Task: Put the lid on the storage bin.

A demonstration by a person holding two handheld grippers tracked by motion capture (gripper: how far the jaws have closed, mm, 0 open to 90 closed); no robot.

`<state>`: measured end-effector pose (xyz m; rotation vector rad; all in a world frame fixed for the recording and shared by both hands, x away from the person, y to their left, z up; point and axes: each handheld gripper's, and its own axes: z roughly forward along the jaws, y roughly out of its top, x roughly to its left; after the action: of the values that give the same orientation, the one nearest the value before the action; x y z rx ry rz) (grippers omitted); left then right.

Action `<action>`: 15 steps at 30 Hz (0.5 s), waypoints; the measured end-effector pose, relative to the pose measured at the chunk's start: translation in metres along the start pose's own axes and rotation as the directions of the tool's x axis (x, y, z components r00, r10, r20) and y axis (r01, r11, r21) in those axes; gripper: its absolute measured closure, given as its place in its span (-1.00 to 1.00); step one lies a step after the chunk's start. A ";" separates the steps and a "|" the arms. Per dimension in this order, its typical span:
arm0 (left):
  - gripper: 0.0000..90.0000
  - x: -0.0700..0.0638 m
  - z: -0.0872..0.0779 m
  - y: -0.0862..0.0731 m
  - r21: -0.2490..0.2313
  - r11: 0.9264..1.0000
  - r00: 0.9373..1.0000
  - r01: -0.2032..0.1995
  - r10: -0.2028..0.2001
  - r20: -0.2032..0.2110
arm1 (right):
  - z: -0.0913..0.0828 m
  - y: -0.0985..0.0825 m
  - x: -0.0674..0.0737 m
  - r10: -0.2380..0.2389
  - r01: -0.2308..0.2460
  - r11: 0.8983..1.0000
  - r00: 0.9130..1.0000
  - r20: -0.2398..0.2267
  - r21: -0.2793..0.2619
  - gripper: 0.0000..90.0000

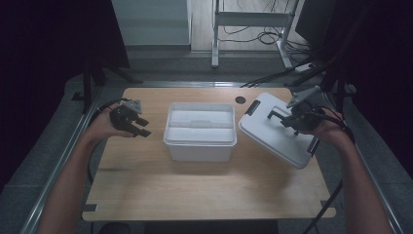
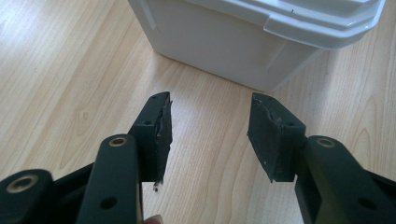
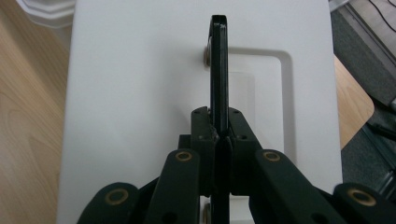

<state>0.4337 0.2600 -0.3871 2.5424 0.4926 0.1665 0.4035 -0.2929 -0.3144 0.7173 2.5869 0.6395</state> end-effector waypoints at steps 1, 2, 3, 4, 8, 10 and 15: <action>0.11 0.000 0.000 0.000 0.001 1.000 1.000 0.000 0.000 -0.001 | -0.001 0.002 0.000 -0.003 0.003 1.000 1.000 -0.006 -0.007 0.85; 0.11 0.000 0.000 0.000 0.001 1.000 1.000 0.000 0.000 -0.001 | -0.002 0.003 0.000 -0.007 0.007 1.000 1.000 -0.009 -0.013 0.85; 0.11 0.000 0.001 0.001 0.001 1.000 1.000 0.000 0.000 0.000 | -0.003 0.005 0.000 -0.013 0.012 1.000 1.000 -0.017 -0.022 0.85; 0.11 0.000 0.001 0.001 0.001 1.000 1.000 0.000 0.000 0.000 | -0.004 0.007 0.001 -0.015 0.015 0.999 1.000 -0.025 -0.030 0.85; 0.11 -0.001 0.003 0.002 0.010 1.000 1.000 -0.004 0.004 0.002 | -0.004 0.015 0.004 -0.041 0.039 0.998 0.998 -0.051 -0.047 0.85; 0.11 -0.001 0.003 0.002 0.013 1.000 1.000 -0.005 0.005 0.002 | -0.003 0.019 0.005 -0.054 0.051 0.997 0.997 -0.059 -0.053 0.85; 0.11 -0.001 0.004 0.001 0.011 1.000 1.000 -0.002 0.002 0.004 | -0.002 0.030 0.008 -0.086 0.081 0.994 0.994 -0.074 -0.068 0.85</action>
<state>0.4343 0.2575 -0.3901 2.5538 0.4903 0.1599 0.4080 -0.2661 -0.2991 0.5714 2.6362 0.7349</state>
